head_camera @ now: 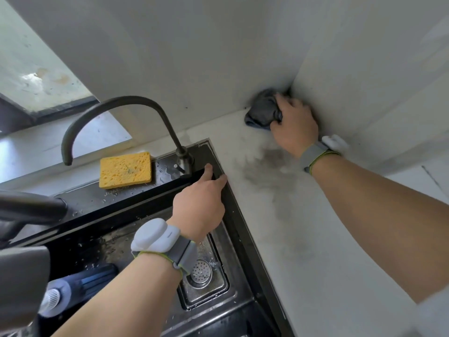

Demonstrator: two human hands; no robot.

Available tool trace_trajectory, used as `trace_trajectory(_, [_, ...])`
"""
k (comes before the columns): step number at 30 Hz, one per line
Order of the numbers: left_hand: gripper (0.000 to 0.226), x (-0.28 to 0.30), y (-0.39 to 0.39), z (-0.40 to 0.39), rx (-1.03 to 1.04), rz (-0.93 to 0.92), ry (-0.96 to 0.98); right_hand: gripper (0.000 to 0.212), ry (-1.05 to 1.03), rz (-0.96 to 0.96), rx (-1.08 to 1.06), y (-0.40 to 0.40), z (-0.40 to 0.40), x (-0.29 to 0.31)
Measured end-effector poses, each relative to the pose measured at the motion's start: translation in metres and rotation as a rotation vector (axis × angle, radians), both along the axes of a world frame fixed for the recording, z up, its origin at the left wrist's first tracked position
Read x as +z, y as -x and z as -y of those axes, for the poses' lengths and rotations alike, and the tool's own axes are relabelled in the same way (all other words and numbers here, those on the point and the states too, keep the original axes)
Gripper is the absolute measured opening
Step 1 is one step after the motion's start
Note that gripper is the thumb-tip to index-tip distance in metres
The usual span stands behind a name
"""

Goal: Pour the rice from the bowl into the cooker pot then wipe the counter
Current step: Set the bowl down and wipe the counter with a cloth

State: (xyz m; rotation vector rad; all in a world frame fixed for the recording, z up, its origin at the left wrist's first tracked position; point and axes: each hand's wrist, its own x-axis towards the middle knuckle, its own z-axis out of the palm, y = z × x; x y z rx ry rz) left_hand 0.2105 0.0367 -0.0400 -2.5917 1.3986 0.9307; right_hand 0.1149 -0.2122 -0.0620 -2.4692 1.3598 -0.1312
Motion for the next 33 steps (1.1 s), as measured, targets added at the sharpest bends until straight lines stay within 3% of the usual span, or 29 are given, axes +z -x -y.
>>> trace_trajectory(4, [0.079,0.003,-0.004,0.001,0.051,-0.088,0.046,0.070,0.044,0.009,0.105,0.017,-0.027,-0.008])
trace_trajectory(9, [0.071,0.005,0.006,-0.030,0.426,-0.227,0.376,0.070,-0.003,0.039,0.048,0.038,-0.109,-0.010])
trace_trajectory(12, [0.056,0.011,0.019,-0.053,0.550,-0.162,0.464,0.071,0.006,0.023,0.134,0.041,-0.200,-0.007])
trace_trajectory(16, [0.048,0.024,0.020,-0.080,0.592,-0.054,0.478,0.049,-0.062,0.009,0.283,0.032,-0.293,-0.008])
trace_trajectory(20, [0.048,0.028,0.013,-0.092,0.620,-0.041,0.492,0.073,-0.137,0.166,0.199,0.049,-0.292,0.003])
trace_trajectory(22, [0.046,0.024,0.020,-0.089,0.623,-0.102,0.471,0.074,-0.083,0.244,0.110,0.067,-0.266,0.013])
trace_trajectory(24, [0.049,0.021,0.033,-0.084,0.578,-0.188,0.457,0.072,-0.008,0.276,0.013,0.091,-0.228,0.023])
trace_trajectory(26, [0.057,0.016,0.045,-0.077,0.398,-0.213,0.435,0.070,0.029,0.254,-0.073,0.121,-0.188,0.027])
trace_trajectory(29, [0.071,0.010,0.059,-0.063,0.061,-0.139,0.353,0.067,-0.004,0.142,-0.230,0.170,-0.141,0.024])
trace_trajectory(33, [0.076,0.005,0.069,-0.051,-0.071,-0.094,0.217,0.058,0.144,-0.023,-0.331,0.202,-0.131,0.009])
